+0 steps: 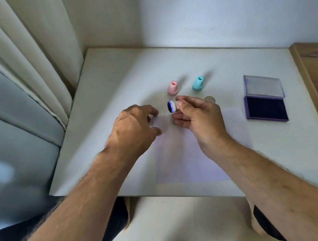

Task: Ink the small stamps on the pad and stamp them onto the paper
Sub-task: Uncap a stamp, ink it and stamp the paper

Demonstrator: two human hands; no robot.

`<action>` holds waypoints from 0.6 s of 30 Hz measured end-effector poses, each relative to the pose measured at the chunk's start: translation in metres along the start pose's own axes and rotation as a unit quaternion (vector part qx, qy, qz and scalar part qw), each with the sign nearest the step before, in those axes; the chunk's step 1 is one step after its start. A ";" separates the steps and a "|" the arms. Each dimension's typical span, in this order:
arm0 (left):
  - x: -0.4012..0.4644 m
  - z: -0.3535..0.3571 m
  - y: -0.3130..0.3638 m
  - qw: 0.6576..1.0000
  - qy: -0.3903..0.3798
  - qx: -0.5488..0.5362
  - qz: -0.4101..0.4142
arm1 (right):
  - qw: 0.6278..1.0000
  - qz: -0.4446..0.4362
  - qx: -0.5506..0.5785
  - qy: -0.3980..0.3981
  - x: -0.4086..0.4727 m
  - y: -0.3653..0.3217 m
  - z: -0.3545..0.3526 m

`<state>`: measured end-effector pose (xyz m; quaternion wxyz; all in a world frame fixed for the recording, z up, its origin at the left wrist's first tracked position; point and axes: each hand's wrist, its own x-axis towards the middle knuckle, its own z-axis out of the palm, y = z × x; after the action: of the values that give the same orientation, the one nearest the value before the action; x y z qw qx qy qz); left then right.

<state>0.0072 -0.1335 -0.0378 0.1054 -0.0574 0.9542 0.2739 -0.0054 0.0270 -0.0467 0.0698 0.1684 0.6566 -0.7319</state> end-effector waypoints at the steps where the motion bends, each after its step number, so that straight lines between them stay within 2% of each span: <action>1: 0.000 0.002 -0.001 1.000 -0.003 -0.007 0.002 | 1.000 0.016 0.016 -0.003 0.001 0.002 -0.001; 5: 0.000 0.007 -0.004 0.999 -0.007 -0.045 -0.003 | 1.000 0.015 0.008 0.002 0.004 0.004 -0.001; 8: 0.003 0.007 -0.005 0.998 -0.016 -0.062 -0.014 | 0.992 -0.067 -0.111 0.010 0.001 0.003 0.003; 12: 0.003 0.008 -0.006 0.997 -0.015 -0.074 -0.016 | 0.945 -0.179 -0.274 -0.003 -0.006 0.007 0.010; 18: 0.003 0.007 -0.005 0.994 -0.008 -0.105 -0.036 | 0.894 -0.277 -0.352 -0.026 -0.011 0.013 0.011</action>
<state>0.0066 -0.1344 -0.0469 0.1159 -0.1002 0.9167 0.3690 0.0070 0.0136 -0.0541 -0.0642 -0.0748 0.8895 -0.4462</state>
